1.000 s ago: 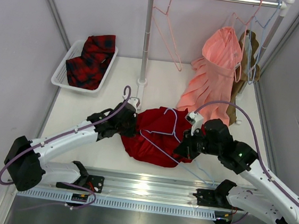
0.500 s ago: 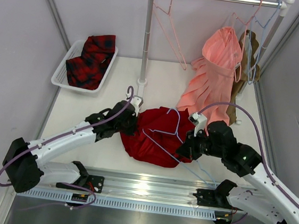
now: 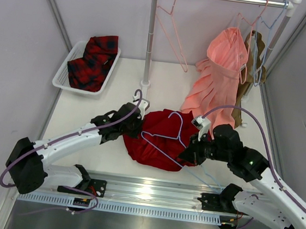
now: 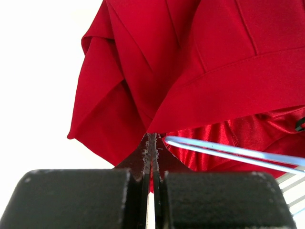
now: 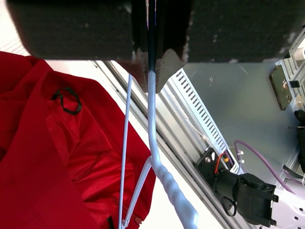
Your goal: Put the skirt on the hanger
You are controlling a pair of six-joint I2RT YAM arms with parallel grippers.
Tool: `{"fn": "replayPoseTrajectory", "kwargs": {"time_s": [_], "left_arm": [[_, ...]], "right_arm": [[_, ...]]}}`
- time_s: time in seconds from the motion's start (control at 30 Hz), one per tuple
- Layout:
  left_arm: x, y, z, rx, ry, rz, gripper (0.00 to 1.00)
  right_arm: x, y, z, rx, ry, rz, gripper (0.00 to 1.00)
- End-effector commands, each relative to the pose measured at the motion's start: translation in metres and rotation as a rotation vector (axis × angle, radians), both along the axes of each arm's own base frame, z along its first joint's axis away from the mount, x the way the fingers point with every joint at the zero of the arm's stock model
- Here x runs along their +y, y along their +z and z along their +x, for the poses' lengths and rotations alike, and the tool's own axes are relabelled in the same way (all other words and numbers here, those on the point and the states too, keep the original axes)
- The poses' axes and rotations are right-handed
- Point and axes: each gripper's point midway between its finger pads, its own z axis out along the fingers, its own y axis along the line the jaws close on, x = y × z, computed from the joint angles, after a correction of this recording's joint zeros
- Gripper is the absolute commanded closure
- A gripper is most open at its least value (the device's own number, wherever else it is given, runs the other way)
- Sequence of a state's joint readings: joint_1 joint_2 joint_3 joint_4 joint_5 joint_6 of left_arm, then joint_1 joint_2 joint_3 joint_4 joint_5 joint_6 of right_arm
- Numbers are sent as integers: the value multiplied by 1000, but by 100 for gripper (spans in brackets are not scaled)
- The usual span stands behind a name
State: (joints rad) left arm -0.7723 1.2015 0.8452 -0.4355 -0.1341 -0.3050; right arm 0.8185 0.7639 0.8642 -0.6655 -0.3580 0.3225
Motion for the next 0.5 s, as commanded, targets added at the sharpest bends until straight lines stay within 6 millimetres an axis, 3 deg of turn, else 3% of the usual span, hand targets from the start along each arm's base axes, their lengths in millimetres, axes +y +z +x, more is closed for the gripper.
{"fn": "replayPoseTrajectory", "kwargs": {"time_s": [0.0, 0.47], "left_arm": [[-3, 8, 8, -25, 13, 10, 100], [-10, 13, 7, 16, 35, -19, 100]], "right_arm": [[6, 20, -1, -52, 29, 59, 100], [4, 4, 2, -38, -3, -10, 100]]}}
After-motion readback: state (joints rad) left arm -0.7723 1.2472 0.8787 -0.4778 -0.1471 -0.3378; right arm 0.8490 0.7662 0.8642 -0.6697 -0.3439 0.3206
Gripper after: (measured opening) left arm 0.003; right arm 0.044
